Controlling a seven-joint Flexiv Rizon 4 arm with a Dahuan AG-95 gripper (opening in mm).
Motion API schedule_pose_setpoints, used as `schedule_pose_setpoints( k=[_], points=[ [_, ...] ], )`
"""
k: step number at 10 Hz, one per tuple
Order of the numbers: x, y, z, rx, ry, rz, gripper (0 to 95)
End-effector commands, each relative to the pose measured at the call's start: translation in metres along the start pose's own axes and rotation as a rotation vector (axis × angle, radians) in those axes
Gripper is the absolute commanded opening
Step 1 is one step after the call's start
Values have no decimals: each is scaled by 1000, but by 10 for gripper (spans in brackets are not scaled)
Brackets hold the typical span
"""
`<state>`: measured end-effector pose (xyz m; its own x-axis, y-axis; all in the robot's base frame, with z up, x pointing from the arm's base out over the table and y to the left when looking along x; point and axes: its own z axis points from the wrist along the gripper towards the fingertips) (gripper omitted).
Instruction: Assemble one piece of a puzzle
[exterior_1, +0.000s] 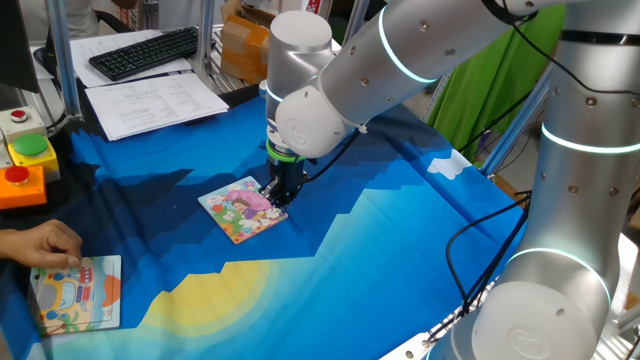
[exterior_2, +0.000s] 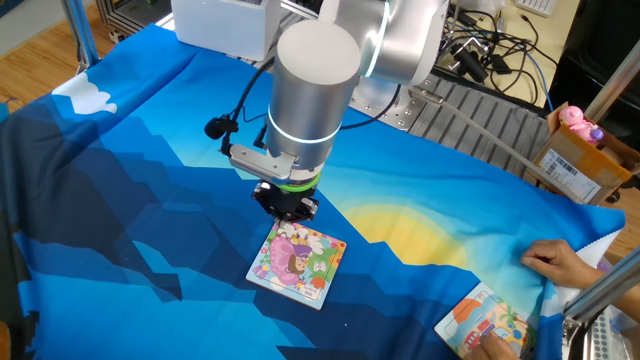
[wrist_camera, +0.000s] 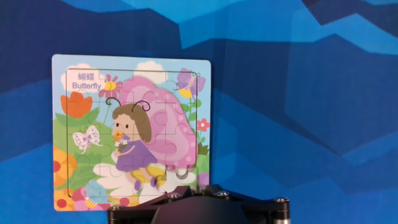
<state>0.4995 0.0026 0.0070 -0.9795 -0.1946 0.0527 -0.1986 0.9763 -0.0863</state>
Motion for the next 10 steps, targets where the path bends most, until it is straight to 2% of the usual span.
schedule_pose_setpoints(
  k=[1, 5, 10],
  points=[
    [0, 1, 0, 3, 0, 3, 0],
    [-1, 2, 1, 1, -2, 5, 0],
    [-4, 0, -5, -12, 9, -8, 0]
  ],
)
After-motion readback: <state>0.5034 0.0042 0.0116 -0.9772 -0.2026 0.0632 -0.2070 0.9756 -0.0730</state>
